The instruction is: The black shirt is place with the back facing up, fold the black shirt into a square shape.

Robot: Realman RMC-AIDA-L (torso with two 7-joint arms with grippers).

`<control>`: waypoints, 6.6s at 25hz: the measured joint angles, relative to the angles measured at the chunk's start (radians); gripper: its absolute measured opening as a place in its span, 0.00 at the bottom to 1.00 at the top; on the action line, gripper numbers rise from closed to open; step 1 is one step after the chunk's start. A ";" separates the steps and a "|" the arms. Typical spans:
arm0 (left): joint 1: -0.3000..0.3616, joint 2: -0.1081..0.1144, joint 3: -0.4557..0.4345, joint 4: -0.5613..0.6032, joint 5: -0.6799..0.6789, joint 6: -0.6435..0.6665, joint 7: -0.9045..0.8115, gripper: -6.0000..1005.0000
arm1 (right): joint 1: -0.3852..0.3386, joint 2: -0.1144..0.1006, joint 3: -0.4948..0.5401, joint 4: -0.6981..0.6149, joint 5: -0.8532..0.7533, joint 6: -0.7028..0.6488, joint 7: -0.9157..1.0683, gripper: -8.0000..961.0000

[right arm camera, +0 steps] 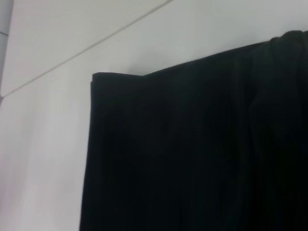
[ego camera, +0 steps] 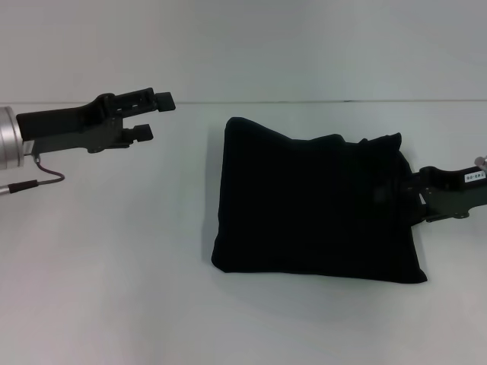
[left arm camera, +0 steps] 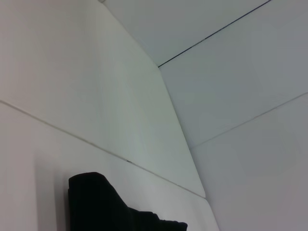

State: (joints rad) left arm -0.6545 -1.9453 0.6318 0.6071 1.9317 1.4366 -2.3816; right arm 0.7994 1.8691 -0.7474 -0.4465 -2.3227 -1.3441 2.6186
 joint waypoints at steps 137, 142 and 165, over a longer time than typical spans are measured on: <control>-0.037 -0.126 0.167 -0.273 0.142 -0.192 -0.126 0.82 | -0.135 -0.054 0.310 -0.333 0.227 0.006 -0.199 0.92; -0.055 -0.138 0.184 -0.273 0.142 -0.207 -0.126 0.82 | -0.137 -0.055 0.311 -0.334 0.227 0.003 -0.196 0.92; -0.071 -0.134 0.257 -0.263 0.142 -0.221 -0.082 0.21 | -0.143 -0.056 0.370 -0.331 0.229 -0.037 -0.190 0.92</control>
State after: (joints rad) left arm -0.7255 -2.0791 0.8884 0.3437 2.0741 1.2152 -2.4635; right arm 0.6567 1.8131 -0.3773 -0.7777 -2.0937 -1.3806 2.4284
